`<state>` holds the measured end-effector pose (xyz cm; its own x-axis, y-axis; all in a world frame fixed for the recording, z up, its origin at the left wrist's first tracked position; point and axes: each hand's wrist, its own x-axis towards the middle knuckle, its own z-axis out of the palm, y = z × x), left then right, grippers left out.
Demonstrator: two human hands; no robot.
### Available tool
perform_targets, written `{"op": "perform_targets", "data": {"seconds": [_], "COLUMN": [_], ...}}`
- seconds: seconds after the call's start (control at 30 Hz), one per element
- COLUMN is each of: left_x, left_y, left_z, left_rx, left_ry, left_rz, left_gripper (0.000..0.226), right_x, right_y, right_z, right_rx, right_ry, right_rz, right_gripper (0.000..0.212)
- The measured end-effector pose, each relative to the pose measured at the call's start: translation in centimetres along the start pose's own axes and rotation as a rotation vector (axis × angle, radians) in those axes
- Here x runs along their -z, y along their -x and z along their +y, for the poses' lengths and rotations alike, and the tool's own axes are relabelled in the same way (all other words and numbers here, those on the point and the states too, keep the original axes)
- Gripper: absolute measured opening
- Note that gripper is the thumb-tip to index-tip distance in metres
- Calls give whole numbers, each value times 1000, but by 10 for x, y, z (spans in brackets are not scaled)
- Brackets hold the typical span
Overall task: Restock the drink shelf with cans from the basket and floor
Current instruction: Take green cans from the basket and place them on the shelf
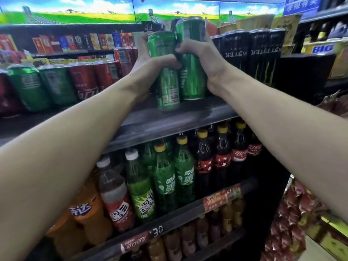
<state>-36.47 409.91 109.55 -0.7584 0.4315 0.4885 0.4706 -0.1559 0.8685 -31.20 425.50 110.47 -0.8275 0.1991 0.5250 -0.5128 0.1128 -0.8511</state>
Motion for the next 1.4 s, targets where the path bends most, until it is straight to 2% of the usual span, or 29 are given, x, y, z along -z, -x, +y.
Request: {"op": "perform_targets", "data": {"seconds": [0.1, 0.27, 0.33, 0.57, 0.63, 0.73, 0.9, 1.03, 1.2, 1.3, 1.4], "left_x": [-1, -3, -5, -6, -6, -6, 0, -6, 5, 5, -1], "left_y": [0, 1, 2, 2, 3, 5, -4, 9, 15, 23, 30], "left_z": [0, 1, 2, 3, 3, 3, -6, 7, 6, 6, 10], "left_rx": [-30, -48, -32, 1, 5, 8, 20, 83, 147, 206, 230], "left_ry": [-34, -92, -103, -87, -92, -123, -232, -406, -645, -722, -753], "left_rz": [-10, 2, 3, -6, -9, -5, 31, 49, -5, -13, -34], "left_gripper": [79, 76, 77, 87, 91, 102, 116, 144, 157, 147, 111], "right_x": [4, 11, 14, 13, 15, 16, 17, 9, 10, 10, 11], "right_y": [1, 7, 8, 10, 13, 17, 24, 33, 52, 66, 73], "right_z": [2, -3, -6, -9, -6, -2, 3, 4, 5, 11, 14], "right_rx": [28, 67, 44, 51, 47, 75, 126, 196, 175, 209, 291], "right_ry": [82, 297, 306, 320, 378, 432, 567, 633, 715, 819, 970], "right_rz": [12, 7, -3, 4, 7, 35, 151, 255, 275, 313, 363], "right_gripper": [74, 64, 53, 55, 54, 78, 86, 81, 71, 66, 62]}}
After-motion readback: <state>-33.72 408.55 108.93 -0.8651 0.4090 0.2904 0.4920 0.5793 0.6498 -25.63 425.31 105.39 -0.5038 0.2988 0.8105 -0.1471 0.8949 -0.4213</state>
